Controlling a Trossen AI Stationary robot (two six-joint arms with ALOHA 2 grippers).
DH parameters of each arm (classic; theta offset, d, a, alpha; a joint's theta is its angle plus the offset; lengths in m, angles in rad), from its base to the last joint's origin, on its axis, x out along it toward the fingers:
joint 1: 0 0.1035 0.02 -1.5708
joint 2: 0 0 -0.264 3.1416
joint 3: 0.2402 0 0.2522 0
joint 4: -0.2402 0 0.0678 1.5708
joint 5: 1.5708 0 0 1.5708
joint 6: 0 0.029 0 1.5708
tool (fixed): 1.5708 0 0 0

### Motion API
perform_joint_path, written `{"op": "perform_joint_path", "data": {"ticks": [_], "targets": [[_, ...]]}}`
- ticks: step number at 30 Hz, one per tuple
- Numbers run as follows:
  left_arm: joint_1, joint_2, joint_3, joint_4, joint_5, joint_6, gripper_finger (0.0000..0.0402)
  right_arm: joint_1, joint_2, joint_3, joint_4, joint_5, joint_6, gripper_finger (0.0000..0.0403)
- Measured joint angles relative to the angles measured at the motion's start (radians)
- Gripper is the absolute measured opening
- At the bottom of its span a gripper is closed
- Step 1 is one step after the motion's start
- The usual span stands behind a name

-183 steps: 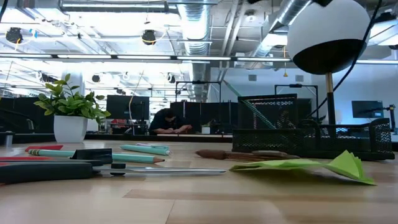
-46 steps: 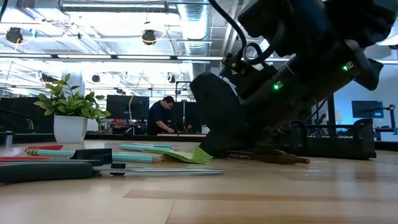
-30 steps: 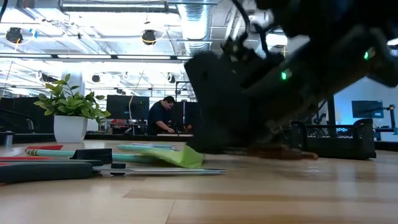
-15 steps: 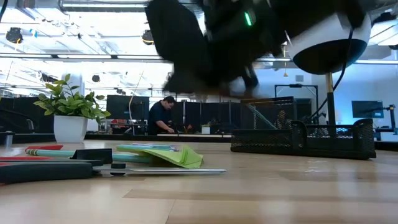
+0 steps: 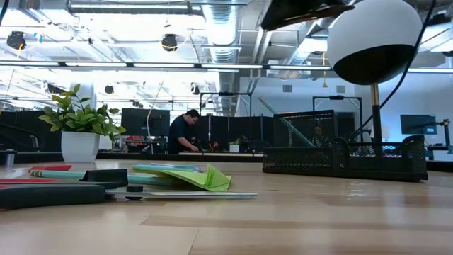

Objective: Pick and place office supplies into organizer
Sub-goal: Put the brown pen into the desk organizer

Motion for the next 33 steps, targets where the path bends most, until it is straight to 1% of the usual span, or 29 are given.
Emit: {"op": "perform_joint_path", "data": {"ticks": [4, 7, 10, 12, 18, 21, 24, 27, 29, 33], "targets": [[0.000, 0.000, 0.000, 0.000, -0.001, 0.001, 0.0114, -0.036, 0.007, 0.000, -0.033, 0.059, 0.000, 0.0023], [0.000, 0.000, 0.000, 0.000, -0.001, 0.001, 0.0114, -0.071, 0.056, 0.000, -0.036, 0.102, 0.026, 0.0024], [0.000, 0.000, 0.000, 0.000, -0.001, 0.003, 0.0114, -0.105, 0.118, -0.001, -0.049, 0.161, 0.098, 0.0035], [0.000, 0.000, 0.000, 0.000, 0.000, 0.003, 0.0114, -0.124, 0.153, -0.001, -0.085, 0.194, 0.183, 0.0036], [0.000, 0.000, 0.000, 0.000, 0.035, 0.012, 0.0114, -0.154, 0.184, -0.001, -0.373, 0.216, 0.536, 0.0024], [0.000, 0.000, 0.000, 0.000, 0.032, 0.028, 0.0114, -0.156, 0.184, -0.001, -0.424, 0.224, 0.591, 0.0027], [0.000, 0.000, 0.000, 0.000, 0.018, 0.029, 0.0114, -0.172, 0.184, -0.001, -0.412, 0.264, 0.596, 0.0031], [0.000, 0.001, 0.000, 0.000, 0.016, 0.026, 0.0114, -0.200, 0.184, -0.006, -0.376, 0.271, 0.596, 0.0028], [0.000, 0.001, 0.000, 0.000, 0.017, 0.023, 0.0114, -0.218, 0.183, -0.039, -0.343, 0.271, 0.596, 0.0026], [0.000, 0.001, 0.000, 0.000, 0.027, 0.021, 0.0114, -0.239, 0.183, -0.138, -0.217, 0.255, 0.596, 0.0028]]}}
